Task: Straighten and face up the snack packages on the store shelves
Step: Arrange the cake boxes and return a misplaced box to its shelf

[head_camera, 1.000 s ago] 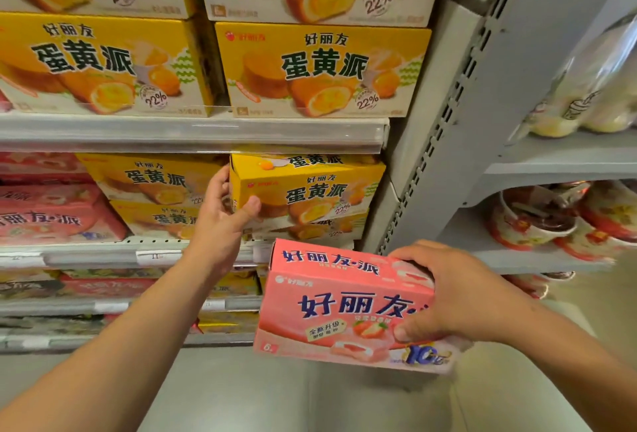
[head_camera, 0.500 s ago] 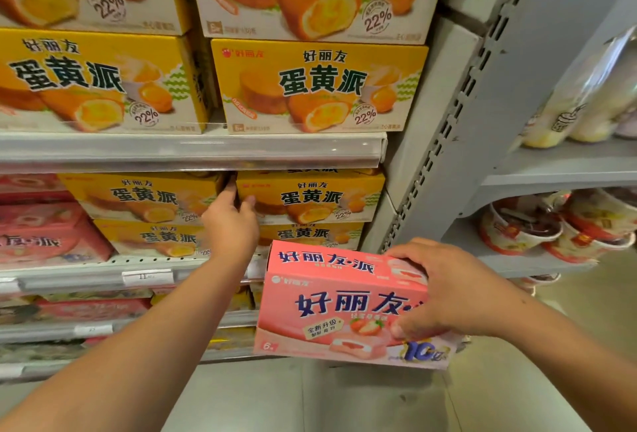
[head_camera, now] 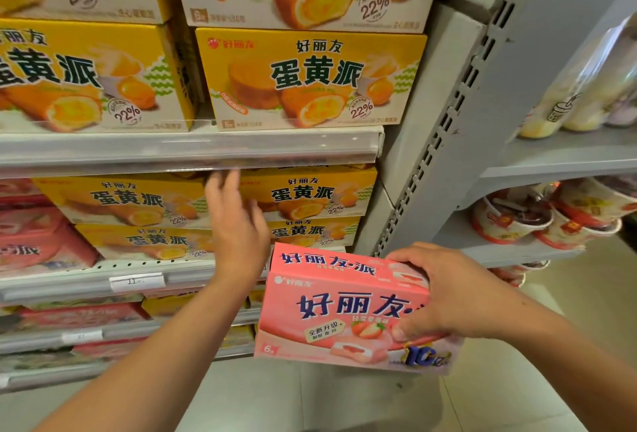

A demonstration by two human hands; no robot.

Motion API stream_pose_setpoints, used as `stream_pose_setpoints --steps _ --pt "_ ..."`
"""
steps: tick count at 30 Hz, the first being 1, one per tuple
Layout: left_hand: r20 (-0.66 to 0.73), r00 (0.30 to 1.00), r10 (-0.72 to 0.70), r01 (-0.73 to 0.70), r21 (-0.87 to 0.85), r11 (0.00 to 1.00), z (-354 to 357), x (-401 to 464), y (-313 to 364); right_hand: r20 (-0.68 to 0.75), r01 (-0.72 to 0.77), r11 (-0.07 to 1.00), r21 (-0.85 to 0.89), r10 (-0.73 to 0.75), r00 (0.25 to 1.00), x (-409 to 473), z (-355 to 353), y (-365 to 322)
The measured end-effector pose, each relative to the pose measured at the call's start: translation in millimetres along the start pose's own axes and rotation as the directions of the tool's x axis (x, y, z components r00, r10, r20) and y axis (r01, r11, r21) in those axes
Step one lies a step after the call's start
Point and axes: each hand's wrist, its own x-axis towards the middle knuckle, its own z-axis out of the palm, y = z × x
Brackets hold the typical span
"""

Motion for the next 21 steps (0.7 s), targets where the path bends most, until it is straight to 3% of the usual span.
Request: stream_pose_setpoints --steps 4,8,10,12,21 --pt "0.146 0.935 0.325 -0.351 0.223 0.909 1 3 1 0.017 -0.002 1.0 -0.009 0.002 1.0 0 1 -2" --pt "0.327 0.812 0.483 -0.572 0.281 0.771 13 12 10 0.031 -0.009 1.0 -0.003 0.009 0.999 -2 1 -1" --pt "0.393 0.792 0.468 -0.595 0.322 0.737 18 15 17 0.037 -0.013 1.0 -0.012 0.014 0.999 -2 1 -1" --pt "0.433 0.814 0.386 -0.553 0.378 0.742 22 18 19 0.043 -0.023 0.999 -0.027 0.025 0.999 -2 0 -3" --pt "0.427 0.854 0.299 -0.489 0.457 0.743 21 26 19 0.024 -0.028 0.999 -0.041 0.029 0.999 -2 -13 -4"
